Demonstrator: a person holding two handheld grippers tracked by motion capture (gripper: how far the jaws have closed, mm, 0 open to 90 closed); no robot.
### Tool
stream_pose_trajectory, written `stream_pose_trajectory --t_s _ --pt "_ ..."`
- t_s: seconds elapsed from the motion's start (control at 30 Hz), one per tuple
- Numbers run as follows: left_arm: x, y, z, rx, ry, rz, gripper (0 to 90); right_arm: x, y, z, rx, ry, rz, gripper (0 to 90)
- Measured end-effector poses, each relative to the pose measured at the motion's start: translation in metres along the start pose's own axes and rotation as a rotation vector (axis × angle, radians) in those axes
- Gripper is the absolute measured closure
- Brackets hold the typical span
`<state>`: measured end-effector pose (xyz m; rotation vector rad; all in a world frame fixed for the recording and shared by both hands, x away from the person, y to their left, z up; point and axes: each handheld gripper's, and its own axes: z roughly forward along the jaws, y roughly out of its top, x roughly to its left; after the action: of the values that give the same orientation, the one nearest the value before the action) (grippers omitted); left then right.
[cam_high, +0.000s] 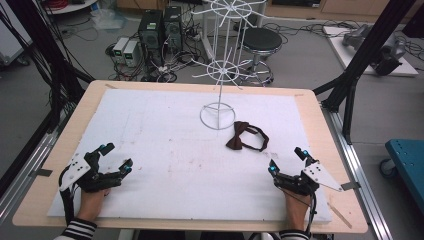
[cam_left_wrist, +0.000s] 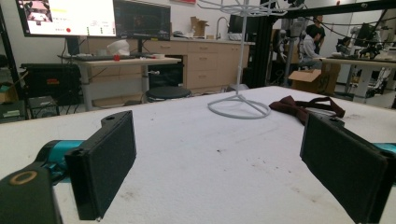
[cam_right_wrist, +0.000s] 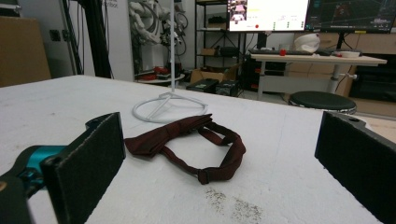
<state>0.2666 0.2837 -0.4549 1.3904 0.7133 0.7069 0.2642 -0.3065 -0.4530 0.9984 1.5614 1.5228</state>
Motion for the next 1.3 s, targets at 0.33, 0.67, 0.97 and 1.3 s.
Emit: stream_pose_trajectory --t_s 0.33,0.67,0.97,1.3 --pt "0.000 0.000 0.000 0.000 0.001 -0.001 11.0 0.001 0.000 0.000 -0.001 -0.011 -0.007 1.0" --pt "0.000 0.000 0.000 0.000 0.000 0.002 11.0 0.001 0.000 0.001 0.000 -0.018 -0.019 1.0" --pt "0.000 0.000 0.000 0.000 -0.001 -0.001 11.0 0.002 0.005 0.005 0.045 -0.030 0.009 1.0" --pt "0.000 0.000 0.000 0.001 -0.001 -0.001 11.0 0.006 0.036 0.020 0.125 -0.018 -0.004 1.0"
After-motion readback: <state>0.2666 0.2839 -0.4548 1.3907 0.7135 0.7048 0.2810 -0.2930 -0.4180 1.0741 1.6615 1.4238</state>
